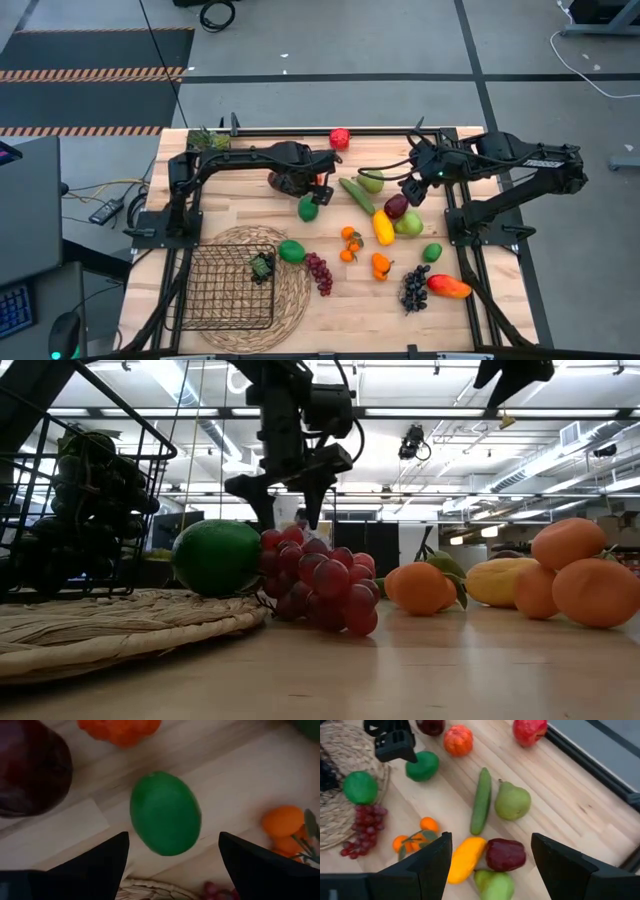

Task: Build produce basket
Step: Put the top lime into the black wire basket

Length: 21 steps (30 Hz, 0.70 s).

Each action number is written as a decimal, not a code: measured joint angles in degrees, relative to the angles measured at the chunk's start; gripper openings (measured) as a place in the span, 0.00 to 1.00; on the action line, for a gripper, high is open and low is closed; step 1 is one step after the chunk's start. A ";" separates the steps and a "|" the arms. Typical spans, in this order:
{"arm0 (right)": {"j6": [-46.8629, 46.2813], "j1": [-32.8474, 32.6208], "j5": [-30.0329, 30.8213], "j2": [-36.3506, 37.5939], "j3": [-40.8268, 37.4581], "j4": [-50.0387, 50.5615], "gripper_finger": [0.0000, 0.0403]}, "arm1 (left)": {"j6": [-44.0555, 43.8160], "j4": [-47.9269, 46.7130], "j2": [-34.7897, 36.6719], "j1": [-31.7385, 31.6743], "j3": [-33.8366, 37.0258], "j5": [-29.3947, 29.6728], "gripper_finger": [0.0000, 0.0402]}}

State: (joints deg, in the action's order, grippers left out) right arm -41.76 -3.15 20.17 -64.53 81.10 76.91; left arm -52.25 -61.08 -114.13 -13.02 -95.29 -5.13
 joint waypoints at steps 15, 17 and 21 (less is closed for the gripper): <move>-0.68 -0.01 1.19 0.02 -0.01 2.22 0.69 | -3.71 4.72 -0.22 0.49 5.66 -4.22 0.79; -0.65 0.00 1.19 0.04 0.00 2.49 0.69 | -4.28 7.21 -0.22 0.53 5.66 -4.90 0.79; -0.61 0.01 1.19 0.04 0.00 2.65 0.69 | -4.58 8.47 -0.22 0.52 5.68 -5.51 0.79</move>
State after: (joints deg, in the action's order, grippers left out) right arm -42.37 -3.15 21.37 -64.49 81.10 79.57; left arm -56.83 -52.61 -114.34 -12.49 -89.60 -10.63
